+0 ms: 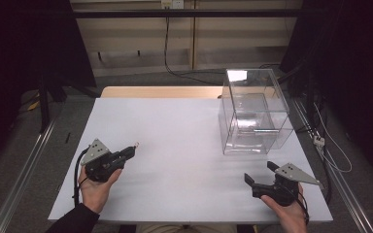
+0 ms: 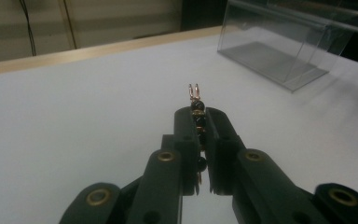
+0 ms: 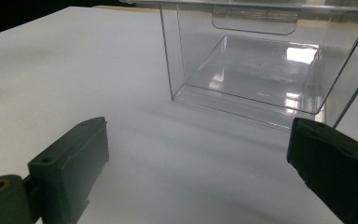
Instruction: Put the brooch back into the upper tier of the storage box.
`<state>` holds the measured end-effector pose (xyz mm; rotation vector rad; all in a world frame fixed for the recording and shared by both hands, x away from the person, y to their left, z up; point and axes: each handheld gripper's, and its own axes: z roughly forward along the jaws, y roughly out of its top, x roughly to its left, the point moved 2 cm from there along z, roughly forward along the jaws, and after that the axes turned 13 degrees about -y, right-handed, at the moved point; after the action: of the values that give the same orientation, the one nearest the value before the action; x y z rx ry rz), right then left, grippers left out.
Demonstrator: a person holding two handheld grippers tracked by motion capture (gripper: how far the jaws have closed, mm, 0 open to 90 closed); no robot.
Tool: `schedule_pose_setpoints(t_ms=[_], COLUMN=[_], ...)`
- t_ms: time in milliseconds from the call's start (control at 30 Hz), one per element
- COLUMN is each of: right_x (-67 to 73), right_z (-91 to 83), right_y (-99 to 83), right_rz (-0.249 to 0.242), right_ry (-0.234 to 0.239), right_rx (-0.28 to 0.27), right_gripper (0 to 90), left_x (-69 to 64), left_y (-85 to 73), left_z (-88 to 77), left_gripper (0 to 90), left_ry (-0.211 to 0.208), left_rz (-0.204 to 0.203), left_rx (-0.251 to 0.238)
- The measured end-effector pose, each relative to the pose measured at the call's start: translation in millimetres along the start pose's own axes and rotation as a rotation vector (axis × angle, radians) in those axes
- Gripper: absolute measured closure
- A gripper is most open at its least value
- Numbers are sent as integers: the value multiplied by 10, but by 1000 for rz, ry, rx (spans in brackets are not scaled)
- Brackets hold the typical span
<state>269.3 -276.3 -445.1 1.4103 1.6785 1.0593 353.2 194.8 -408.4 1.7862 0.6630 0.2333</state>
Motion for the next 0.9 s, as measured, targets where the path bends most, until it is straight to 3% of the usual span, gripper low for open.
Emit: schedule_pose_setpoints(t_ms=[67,233,567,900], right_x=[8,11,16,-1], right_z=[2,13,9,-2], right_y=[2,5,10,11], right_rz=[-2,-4,-1,10], right_ry=[2,1,3,-2], right_rx=[-1,-1,-1,-2], right_gripper=[55,55,54,48], left_x=[-51,-146,-171,-296], left_y=[28,76,115,249], left_z=[-16,-29,16,71], left_gripper=[841,841,841,841], left_ry=[-1,-21,-21,-74], left_rz=[24,41,40,89], left_rx=[-14,-51,-96,-140])
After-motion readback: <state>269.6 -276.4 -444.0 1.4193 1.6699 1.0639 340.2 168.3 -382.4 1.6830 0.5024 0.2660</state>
